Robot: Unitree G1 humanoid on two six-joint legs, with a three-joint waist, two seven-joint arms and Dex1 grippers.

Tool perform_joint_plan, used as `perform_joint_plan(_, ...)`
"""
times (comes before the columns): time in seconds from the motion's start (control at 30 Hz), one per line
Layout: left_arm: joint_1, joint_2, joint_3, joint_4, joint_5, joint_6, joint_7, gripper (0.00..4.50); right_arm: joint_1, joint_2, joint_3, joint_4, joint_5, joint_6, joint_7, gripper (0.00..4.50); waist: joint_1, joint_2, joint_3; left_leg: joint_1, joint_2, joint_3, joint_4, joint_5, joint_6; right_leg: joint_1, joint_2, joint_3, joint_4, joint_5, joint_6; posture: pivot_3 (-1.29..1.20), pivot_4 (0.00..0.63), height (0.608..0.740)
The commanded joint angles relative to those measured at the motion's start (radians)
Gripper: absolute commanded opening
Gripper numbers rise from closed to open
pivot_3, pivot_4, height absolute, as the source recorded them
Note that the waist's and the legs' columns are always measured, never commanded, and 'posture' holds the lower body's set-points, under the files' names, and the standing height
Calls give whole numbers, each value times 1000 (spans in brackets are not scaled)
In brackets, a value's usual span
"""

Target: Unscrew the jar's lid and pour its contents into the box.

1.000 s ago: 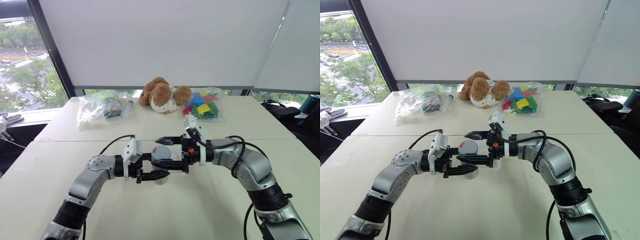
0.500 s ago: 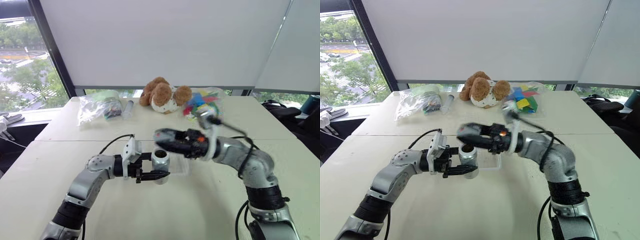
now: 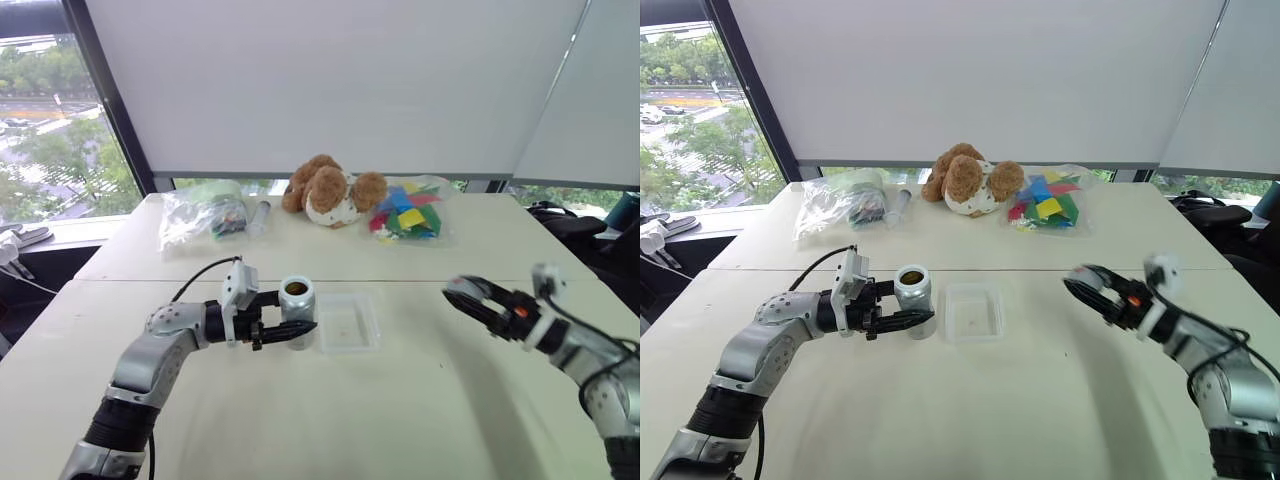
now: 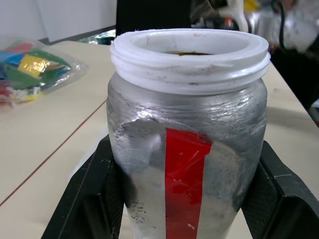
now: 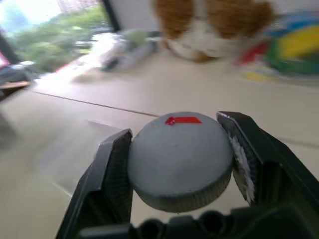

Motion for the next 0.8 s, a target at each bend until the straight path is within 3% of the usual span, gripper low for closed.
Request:
perform_joint_plan(0.03,-44,3,20,29,-10,2,-2,2381,-19,21,8,131,-86,-209,26,2330,-9,0,0,1,0,0,0,0,0,1,0,0,0,0,0,0,150,740)
perform_joint_plan(0.3,-89,-14,15,98,-3,4,-1,2381,-75,88,3,364,-101,-296,15,2330,-8,0,0,5,2,1,-3,0,0,2,2,2,0,0,0,0,150,740)
perform_joint_plan(0.37,-110,-15,14,120,0,9,-3,2381,-67,93,2,375,-98,-304,21,3362,-7,0,0,5,2,1,-3,0,0,2,2,3,0,0,0,0,150,740)
perform_joint_plan(0.47,-135,-20,15,152,12,-2,5,2381,-52,93,-6,355,-83,-296,24,4489,-5,0,0,5,1,1,-2,0,0,3,2,3,0,0,0,0,150,740)
perform_joint_plan(0.6,-160,-18,3,191,54,-27,16,2381,21,59,-36,143,-7,-199,42,4489,-5,0,0,5,2,0,-3,0,0,3,1,3,0,0,0,0,150,740)
perform_joint_plan(0.8,-240,-53,-37,324,244,-246,135,2381,173,-36,-4,-317,24,-93,70,4489,-3,1,0,5,1,-2,-2,0,0,3,1,3,0,0,0,0,150,740)
